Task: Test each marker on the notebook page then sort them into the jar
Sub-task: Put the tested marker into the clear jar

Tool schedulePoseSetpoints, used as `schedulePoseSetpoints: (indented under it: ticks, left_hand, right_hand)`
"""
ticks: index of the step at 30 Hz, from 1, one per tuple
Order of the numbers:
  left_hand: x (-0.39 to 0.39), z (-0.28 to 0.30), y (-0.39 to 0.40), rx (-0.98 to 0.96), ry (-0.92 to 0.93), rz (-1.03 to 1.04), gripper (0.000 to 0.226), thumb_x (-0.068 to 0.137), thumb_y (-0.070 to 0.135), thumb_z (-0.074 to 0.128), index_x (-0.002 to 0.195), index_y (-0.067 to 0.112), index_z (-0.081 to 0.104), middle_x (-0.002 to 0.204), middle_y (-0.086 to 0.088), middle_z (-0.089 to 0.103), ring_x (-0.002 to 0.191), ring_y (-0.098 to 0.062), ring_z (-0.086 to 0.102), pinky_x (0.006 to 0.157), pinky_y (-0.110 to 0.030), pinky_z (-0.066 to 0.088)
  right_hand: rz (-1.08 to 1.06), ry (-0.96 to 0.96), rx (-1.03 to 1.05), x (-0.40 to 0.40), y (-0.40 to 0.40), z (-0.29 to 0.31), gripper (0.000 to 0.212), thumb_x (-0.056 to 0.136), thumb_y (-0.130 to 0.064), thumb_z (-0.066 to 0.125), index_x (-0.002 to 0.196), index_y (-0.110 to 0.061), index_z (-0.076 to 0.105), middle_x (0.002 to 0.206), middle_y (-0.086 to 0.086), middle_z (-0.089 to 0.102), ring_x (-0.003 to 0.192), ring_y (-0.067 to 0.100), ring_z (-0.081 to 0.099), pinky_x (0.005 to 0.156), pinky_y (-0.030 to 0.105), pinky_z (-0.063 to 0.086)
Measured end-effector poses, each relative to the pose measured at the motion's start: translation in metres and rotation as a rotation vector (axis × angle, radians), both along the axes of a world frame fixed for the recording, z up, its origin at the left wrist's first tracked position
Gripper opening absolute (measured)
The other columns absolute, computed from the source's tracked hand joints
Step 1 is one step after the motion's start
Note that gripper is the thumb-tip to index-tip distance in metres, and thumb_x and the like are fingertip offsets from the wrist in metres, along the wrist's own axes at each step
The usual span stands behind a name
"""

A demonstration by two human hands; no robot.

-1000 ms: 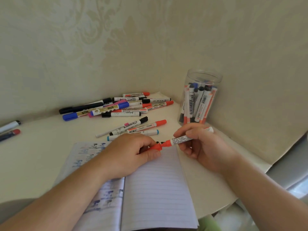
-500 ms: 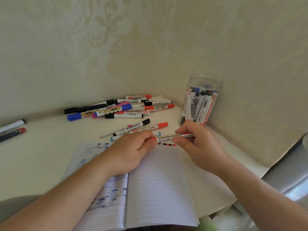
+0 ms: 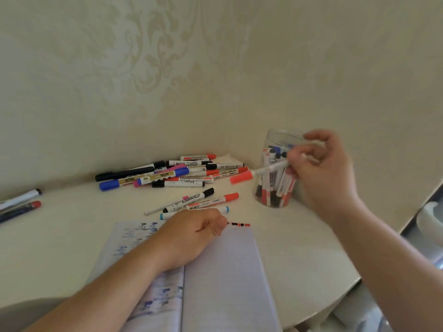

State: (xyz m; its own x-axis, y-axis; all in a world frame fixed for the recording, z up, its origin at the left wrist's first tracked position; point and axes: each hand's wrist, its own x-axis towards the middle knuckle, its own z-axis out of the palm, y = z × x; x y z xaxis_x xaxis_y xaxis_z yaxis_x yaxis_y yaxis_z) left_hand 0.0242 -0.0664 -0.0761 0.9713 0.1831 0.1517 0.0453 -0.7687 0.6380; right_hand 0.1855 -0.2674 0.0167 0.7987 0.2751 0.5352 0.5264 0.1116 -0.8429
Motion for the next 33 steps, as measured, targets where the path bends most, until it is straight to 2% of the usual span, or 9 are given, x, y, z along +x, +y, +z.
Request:
schedulePoseSetpoints:
  ticks: [3,6,13,17,21,25,27,30,33]
  left_hand:
    - [0.0,-0.002,0.002,0.033,-0.01,-0.021,0.078,0.087,0.088,0.02,0.09,0.022,0.061,0.083,0.008,0.064,0.079,-0.005,0.058,0.077,-0.036,0.052]
    - [0.0,-0.001,0.001,0.041,-0.008,-0.019,0.083,0.083,0.091,0.016,0.092,0.022,0.062,0.087,0.005,0.066,0.085,-0.01,0.06,0.084,-0.041,0.053]
    - [-0.003,0.002,-0.001,0.032,0.005,-0.02,0.083,0.083,0.091,0.014,0.093,0.024,0.062,0.088,0.006,0.066,0.085,-0.009,0.061,0.086,-0.04,0.053]
    - [-0.003,0.001,0.0,0.029,-0.007,-0.016,0.082,0.083,0.092,0.015,0.091,0.024,0.061,0.085,0.006,0.065,0.083,-0.011,0.061,0.084,-0.043,0.054]
    - [-0.004,0.002,-0.003,-0.001,0.005,-0.017,0.059,0.09,0.083,0.034,0.08,0.03,0.057,0.07,0.01,0.057,0.066,-0.007,0.051,0.072,-0.036,0.05]
    - [-0.003,0.007,-0.008,0.21,0.048,-0.023,0.036,0.088,0.065,0.06,0.078,0.03,0.059,0.073,0.012,0.06,0.07,-0.004,0.054,0.069,-0.027,0.048]
    - [-0.004,0.007,-0.01,0.299,0.063,-0.044,0.034,0.086,0.059,0.06,0.075,0.027,0.056,0.072,0.011,0.06,0.072,-0.005,0.055,0.071,-0.028,0.051]
    - [-0.004,0.006,-0.009,0.319,0.061,-0.063,0.03,0.085,0.051,0.058,0.073,0.023,0.053,0.07,0.008,0.058,0.074,-0.007,0.055,0.073,-0.031,0.052]
    - [-0.002,0.003,-0.007,0.304,0.054,-0.068,0.027,0.082,0.048,0.056,0.072,0.023,0.052,0.068,0.007,0.058,0.074,-0.008,0.055,0.069,-0.031,0.052]
  right_hand:
    - [-0.074,-0.057,0.187,0.025,-0.016,0.058,0.036,0.092,-0.007,0.075,0.107,-0.026,0.047,0.087,0.004,0.075,0.063,0.017,0.064,0.064,0.027,0.053]
    - [-0.196,-0.162,0.146,0.046,-0.022,0.094,0.037,0.084,-0.02,0.081,0.099,-0.028,0.048,0.089,0.002,0.076,0.067,0.016,0.063,0.065,0.03,0.051]
    - [-0.313,-0.298,-0.461,0.078,0.004,0.085,0.019,0.081,-0.027,0.088,0.083,-0.025,0.07,0.085,-0.007,0.074,0.072,0.005,0.063,0.063,0.017,0.046]
    - [-0.259,-0.343,-0.852,0.08,0.02,0.072,0.014,0.087,-0.031,0.084,0.081,-0.022,0.074,0.083,-0.006,0.071,0.084,0.014,0.066,0.066,0.027,0.047]
    - [-0.263,-0.441,-1.123,0.079,0.024,0.064,0.065,0.101,-0.065,0.047,0.065,-0.014,0.067,0.062,-0.001,0.066,0.07,0.024,0.061,0.06,0.032,0.039]
    - [-0.251,-0.662,-1.264,0.09,0.022,0.049,0.089,0.088,-0.087,0.003,0.061,-0.024,0.059,0.056,-0.012,0.057,0.084,0.03,0.056,0.078,0.04,0.047]
    - [-0.237,-0.705,-1.285,0.098,0.022,0.044,0.097,0.08,-0.094,-0.006,0.064,-0.027,0.063,0.06,-0.013,0.06,0.087,0.031,0.057,0.082,0.042,0.05]
    - [-0.304,-0.702,-1.12,0.097,0.023,0.042,0.09,0.093,-0.084,0.009,0.068,-0.02,0.067,0.071,-0.009,0.067,0.089,0.031,0.058,0.087,0.043,0.048]
    - [-0.434,-1.041,-0.735,0.076,0.027,0.036,0.044,0.105,-0.047,0.048,0.087,-0.018,0.076,0.097,-0.001,0.071,0.094,0.033,0.062,0.087,0.048,0.047]
